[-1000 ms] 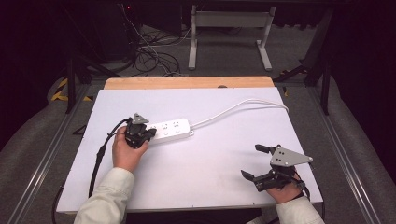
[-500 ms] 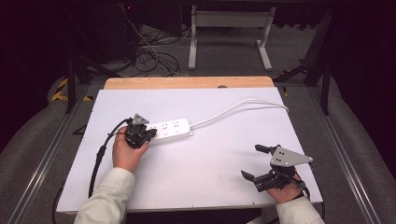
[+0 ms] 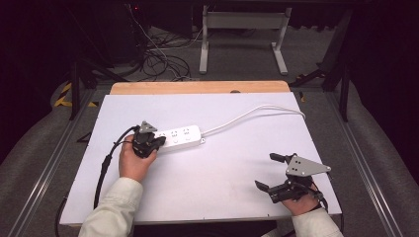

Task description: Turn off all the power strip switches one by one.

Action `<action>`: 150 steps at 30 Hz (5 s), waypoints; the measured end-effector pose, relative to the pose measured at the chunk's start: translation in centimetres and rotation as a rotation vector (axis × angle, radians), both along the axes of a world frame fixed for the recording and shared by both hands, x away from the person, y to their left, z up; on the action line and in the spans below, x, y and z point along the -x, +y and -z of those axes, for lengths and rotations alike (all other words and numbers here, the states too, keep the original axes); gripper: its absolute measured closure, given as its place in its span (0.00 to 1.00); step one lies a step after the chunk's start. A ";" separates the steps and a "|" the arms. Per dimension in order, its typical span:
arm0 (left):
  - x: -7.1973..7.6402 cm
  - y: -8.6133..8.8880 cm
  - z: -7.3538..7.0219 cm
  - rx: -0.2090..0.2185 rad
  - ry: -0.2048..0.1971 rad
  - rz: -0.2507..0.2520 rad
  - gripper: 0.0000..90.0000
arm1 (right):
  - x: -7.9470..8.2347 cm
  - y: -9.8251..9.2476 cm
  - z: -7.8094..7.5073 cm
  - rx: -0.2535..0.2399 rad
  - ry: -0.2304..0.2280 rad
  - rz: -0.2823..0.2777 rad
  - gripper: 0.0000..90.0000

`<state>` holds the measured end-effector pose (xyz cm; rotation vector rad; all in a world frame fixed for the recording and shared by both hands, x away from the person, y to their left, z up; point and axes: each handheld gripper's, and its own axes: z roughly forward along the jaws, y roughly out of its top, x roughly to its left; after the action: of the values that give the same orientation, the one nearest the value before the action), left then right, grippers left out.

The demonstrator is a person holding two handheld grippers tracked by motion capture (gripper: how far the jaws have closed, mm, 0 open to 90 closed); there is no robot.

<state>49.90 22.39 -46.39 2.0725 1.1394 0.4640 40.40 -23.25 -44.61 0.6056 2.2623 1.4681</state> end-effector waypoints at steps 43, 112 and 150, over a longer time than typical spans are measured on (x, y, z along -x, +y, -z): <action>-0.2 -4.2 -2.7 0.034 -0.030 0.080 1.00 | 0.0 -0.1 0.0 -0.001 -0.004 0.006 0.01; -1.1 -3.8 0.6 0.032 -0.026 0.023 1.00 | 0.0 0.0 0.2 0.004 0.007 -0.006 0.01; -2.8 -6.7 -0.2 0.047 -0.002 0.071 1.00 | -0.1 -0.2 0.2 -0.004 0.011 -0.009 0.01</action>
<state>52.71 15.64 -46.17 2.0639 1.0614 0.4012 40.49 -23.45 -44.79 0.6069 2.2732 1.4779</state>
